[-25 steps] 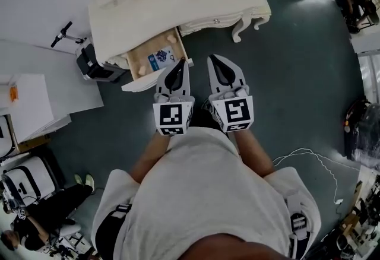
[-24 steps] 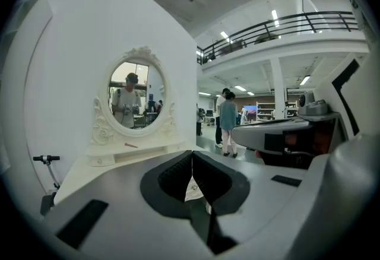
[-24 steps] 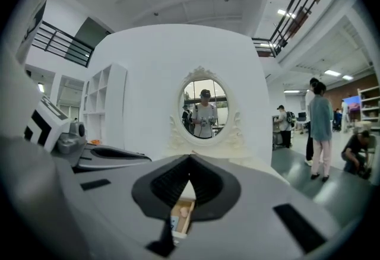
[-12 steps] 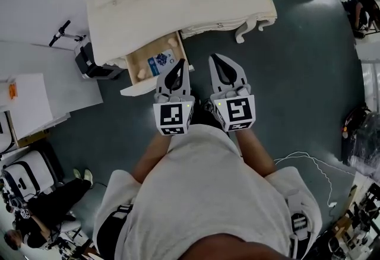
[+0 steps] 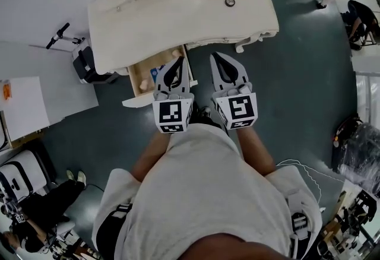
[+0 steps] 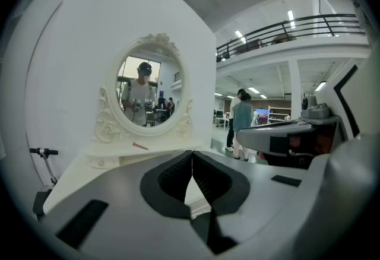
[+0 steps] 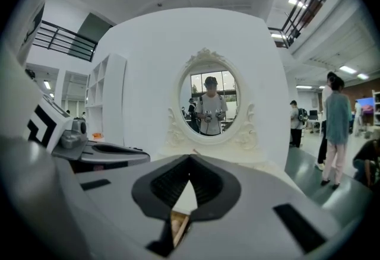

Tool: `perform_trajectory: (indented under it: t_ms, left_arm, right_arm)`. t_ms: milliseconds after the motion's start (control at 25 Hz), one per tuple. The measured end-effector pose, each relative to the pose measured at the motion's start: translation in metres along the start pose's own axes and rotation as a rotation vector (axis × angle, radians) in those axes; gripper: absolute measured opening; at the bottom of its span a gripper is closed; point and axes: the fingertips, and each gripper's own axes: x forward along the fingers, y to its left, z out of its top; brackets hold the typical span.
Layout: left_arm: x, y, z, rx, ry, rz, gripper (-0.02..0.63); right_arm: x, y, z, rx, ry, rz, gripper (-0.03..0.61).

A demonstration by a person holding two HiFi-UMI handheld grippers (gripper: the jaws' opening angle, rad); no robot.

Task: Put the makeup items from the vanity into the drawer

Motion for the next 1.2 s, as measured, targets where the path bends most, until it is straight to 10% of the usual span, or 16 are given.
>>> perform_trajectory:
  t_ms: [1200]
  left_arm:
    - [0.091, 0.134, -0.044, -0.212, 0.170, 0.308, 0.007]
  right_arm:
    - [0.238, 0.004, -0.029, -0.096, 0.226, 0.427, 0.014]
